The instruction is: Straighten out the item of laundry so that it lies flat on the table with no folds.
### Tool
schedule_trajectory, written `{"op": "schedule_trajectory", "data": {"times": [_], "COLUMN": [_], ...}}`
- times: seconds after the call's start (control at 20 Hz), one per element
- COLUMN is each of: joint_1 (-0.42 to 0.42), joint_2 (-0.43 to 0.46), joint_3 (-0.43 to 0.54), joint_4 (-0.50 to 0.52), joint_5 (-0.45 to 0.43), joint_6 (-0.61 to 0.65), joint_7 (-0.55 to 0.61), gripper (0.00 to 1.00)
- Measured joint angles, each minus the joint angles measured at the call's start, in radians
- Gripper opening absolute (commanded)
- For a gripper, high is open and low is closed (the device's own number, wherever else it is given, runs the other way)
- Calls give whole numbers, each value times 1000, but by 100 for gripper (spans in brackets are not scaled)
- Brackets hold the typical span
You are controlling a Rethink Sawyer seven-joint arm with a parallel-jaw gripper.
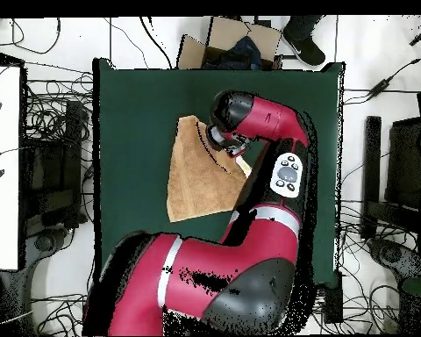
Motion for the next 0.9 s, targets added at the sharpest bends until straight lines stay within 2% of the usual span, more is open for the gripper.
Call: {"op": "schedule_trajectory", "data": {"times": [0.55, 0.9], "joint_1": [-156, -181], "joint_2": [-99, -133], "joint_3": [130, 154], "joint_4": [95, 116], "joint_5": [44, 43], "joint_6": [-72, -81], "joint_7": [0, 0], "gripper": [0, 0]}}
